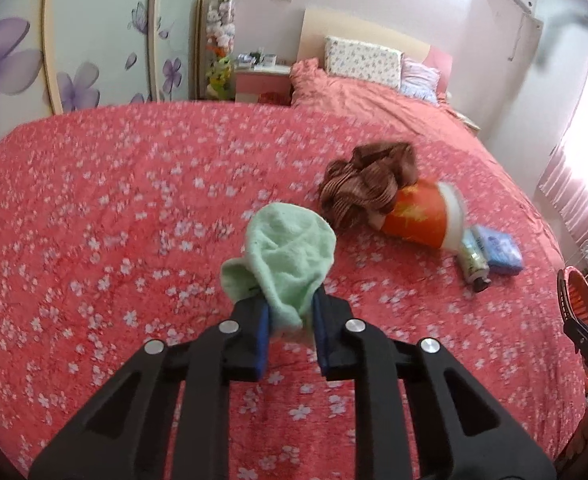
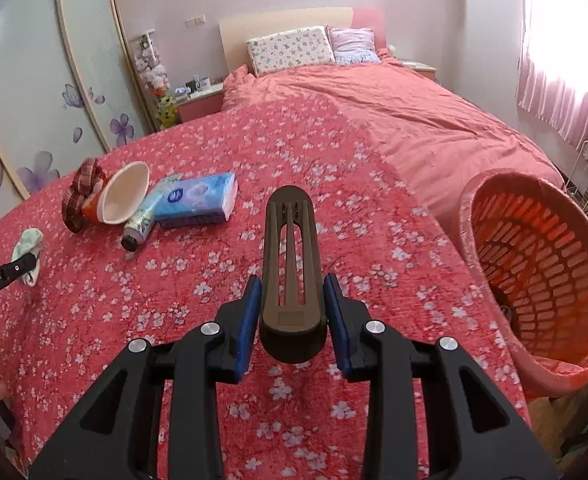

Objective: Collect trash
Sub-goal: 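Carry the towel with the left tool while the right tool carries the slotted piece to the basket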

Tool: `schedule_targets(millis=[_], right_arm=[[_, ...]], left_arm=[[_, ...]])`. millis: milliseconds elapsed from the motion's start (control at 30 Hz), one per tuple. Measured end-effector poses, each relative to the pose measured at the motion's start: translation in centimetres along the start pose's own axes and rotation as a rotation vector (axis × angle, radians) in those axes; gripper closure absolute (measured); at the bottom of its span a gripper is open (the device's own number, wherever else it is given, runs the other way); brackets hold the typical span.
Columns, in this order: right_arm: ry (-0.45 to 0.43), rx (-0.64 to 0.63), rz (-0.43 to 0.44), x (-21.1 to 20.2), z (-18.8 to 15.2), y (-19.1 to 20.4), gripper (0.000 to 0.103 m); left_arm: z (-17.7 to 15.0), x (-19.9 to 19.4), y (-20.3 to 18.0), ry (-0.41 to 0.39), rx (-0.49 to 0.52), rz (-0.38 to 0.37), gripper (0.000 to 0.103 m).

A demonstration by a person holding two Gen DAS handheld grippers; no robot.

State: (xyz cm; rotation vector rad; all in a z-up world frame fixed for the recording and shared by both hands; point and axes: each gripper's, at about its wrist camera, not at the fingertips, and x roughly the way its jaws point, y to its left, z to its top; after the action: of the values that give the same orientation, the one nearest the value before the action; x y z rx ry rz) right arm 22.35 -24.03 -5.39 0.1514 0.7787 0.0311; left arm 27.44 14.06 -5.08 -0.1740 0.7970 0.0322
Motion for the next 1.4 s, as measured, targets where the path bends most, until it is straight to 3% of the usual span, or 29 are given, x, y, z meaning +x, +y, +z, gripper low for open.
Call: schedule_targets(millis=[233,433,1000,1400], right_arm=[[-0.083,0.021,0.002,-3.0,0.7,-1.3,0.07],[-0.165,0.032,-0.015,-5.9,0.9,-2.4,0.07],[-0.356,0.132,-0.168,-12.4,0.5,-9.3,0.07],[-0.412,0.23,-0.264,-13.3,-0.5,-16.0,0.07]], left_arm=[[0.8,-3.3,-3.6,-0.052,0.043,-0.047,0.084],[1.3,-5.1,-9.0,-0.071,0.115,-0.082,0.084],[-0.3,-8.8,-23.7,-0.071,0.271,-0.382,0.084],[-3.0,-8.1,-35.0,-0.008,0.369,-0.571,0.084]])
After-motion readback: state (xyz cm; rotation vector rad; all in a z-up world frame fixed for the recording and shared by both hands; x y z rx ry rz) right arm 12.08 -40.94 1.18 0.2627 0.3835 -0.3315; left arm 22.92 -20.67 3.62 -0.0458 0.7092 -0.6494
